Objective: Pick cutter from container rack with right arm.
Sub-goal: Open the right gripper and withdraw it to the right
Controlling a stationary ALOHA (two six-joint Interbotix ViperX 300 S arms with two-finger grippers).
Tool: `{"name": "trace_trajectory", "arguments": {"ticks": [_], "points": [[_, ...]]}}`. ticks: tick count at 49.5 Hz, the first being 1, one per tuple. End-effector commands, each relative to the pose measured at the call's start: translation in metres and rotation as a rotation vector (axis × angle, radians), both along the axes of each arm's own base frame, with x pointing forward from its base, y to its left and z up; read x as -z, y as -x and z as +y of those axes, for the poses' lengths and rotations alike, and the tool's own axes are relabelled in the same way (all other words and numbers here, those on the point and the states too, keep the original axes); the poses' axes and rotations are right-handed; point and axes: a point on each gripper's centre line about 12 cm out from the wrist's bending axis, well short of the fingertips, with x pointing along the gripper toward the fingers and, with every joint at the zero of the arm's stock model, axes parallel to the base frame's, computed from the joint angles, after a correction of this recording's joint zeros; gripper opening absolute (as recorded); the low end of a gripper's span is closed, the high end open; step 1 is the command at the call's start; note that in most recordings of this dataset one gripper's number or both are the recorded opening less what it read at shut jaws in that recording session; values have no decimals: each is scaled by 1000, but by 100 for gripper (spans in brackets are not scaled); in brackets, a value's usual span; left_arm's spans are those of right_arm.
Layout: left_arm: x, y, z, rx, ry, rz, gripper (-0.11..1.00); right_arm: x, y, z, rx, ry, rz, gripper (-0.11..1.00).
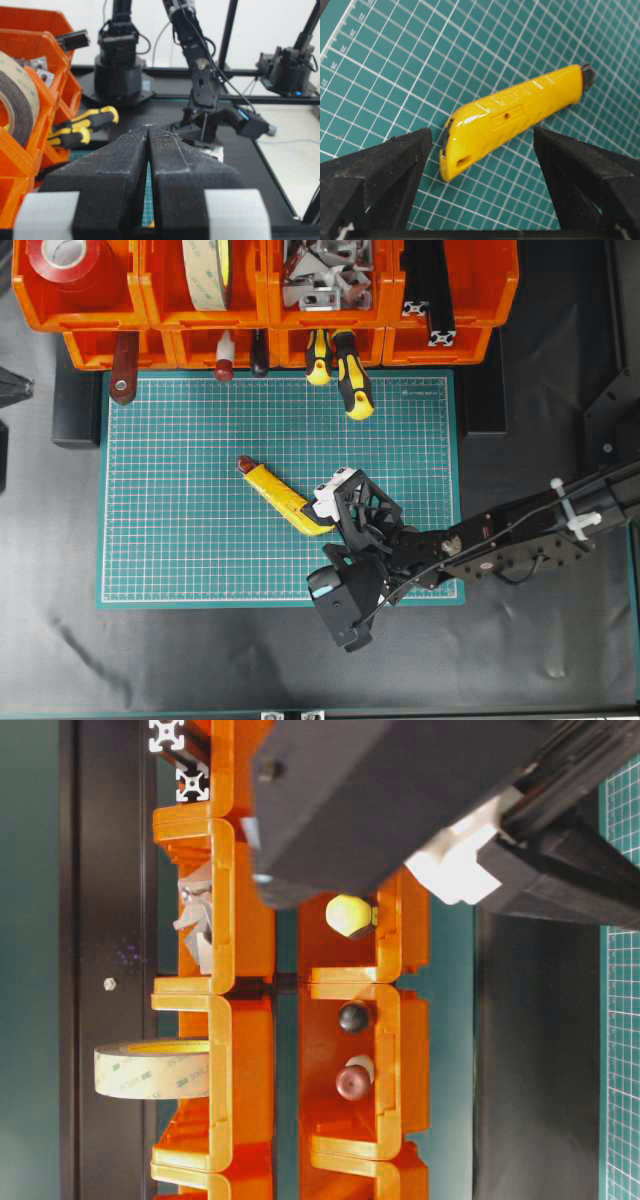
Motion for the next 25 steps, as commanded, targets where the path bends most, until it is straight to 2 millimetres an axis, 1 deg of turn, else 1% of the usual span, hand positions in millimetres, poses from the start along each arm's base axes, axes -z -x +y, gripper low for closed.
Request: {"name": "trace_trajectory", "arguments": {"ticks": [1,6,14,20,25], "points": [[-10,0,0,0,2,-24,0,-32,-4,0,20,-18,-69,80],[-11,0,0,0,2,-24,0,-50,-2,-5,49,-11,-100,80],[-11,0,1,-3,2,-24,0,-73,3,-8,90,-44,-146,80],[-11,1,1,-3,1,-21,0,-84,6,-7,140,-106,-179,80],[-11,2,1,-4,1,-17,0,-88,10,-4,163,-143,-195,80]]}}
